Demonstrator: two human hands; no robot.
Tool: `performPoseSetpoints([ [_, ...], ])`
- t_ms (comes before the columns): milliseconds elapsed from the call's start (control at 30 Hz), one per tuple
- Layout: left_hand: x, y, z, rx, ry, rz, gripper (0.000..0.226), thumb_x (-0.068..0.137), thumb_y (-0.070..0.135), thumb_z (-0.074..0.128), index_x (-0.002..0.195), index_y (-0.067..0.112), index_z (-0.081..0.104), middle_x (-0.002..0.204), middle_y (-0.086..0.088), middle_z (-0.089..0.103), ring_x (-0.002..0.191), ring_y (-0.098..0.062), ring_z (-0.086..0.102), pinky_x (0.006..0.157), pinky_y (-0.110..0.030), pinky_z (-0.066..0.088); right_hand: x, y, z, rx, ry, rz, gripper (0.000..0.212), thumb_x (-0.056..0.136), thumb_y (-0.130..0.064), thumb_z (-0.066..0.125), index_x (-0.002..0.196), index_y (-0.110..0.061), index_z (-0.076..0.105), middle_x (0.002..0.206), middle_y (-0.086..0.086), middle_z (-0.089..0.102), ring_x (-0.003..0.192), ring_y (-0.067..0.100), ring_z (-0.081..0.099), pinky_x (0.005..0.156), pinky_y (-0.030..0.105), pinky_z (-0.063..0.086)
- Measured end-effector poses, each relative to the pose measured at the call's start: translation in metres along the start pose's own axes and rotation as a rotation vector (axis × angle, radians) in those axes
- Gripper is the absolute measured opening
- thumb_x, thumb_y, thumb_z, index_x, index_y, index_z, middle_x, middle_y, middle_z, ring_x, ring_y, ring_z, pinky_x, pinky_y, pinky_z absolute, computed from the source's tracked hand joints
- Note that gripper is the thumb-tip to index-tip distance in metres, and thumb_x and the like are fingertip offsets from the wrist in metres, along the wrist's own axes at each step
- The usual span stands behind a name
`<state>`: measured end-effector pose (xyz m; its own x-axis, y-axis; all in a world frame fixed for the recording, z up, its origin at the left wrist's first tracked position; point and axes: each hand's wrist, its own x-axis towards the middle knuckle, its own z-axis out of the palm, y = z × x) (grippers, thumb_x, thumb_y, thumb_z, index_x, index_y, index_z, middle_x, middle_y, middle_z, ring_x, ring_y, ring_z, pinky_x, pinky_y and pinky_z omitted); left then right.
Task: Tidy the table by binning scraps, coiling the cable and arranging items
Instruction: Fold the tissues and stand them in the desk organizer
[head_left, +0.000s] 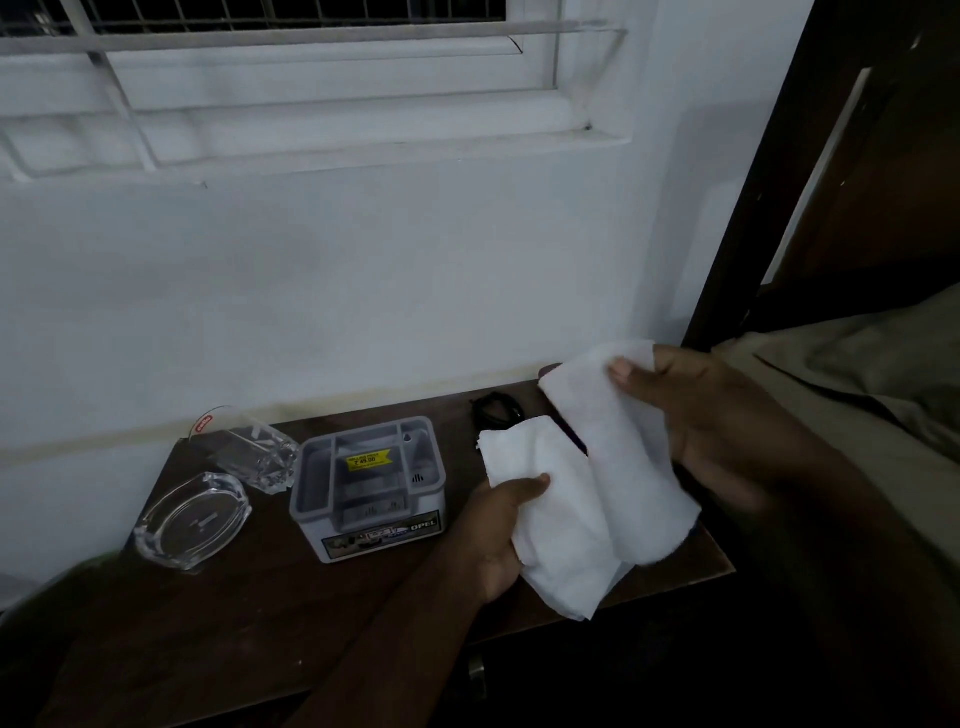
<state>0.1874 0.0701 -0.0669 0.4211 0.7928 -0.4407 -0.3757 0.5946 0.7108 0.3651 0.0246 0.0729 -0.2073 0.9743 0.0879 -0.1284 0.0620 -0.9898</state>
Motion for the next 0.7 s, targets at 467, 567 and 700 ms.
performPoseSetpoints([
  [467,-0.009,0.001,0.001,-0.181,-0.269,0.07,0.076,0.083,0.068,0.057,0.137,0.014,0.055,0.142,-0.017,0.053,0.132,-0.032,0.05,0.113,-0.048,0.035,0.034,0.105,-0.011,-0.932,0.282,-0.097,0.026,0.1,-0.021,0.049,0.119,-0.013,0.066,0.113,0.007,0.069,0.102,0.019,0.063,0.093,0.037,0.052],
  [567,-0.01,0.003,0.002,-0.143,-0.25,0.078,0.081,0.076,0.071,0.064,0.133,0.013,0.058,0.139,-0.016,0.056,0.13,-0.031,0.052,0.115,-0.05,0.032,0.034,0.108,-0.017,-1.071,0.247,-0.195,0.029,0.098,-0.018,0.05,0.123,-0.014,0.064,0.118,0.006,0.069,0.103,0.014,0.061,0.091,0.024,0.045],
  [700,-0.011,0.005,0.004,-0.076,-0.17,0.06,0.067,0.069,0.056,0.079,0.122,0.015,0.069,0.127,-0.013,0.066,0.119,-0.028,0.062,0.106,-0.046,0.044,0.036,0.109,-0.019,-1.082,0.264,-0.197,0.031,0.098,-0.025,0.048,0.121,-0.013,0.066,0.117,0.009,0.07,0.099,0.013,0.058,0.093,0.024,0.04],
])
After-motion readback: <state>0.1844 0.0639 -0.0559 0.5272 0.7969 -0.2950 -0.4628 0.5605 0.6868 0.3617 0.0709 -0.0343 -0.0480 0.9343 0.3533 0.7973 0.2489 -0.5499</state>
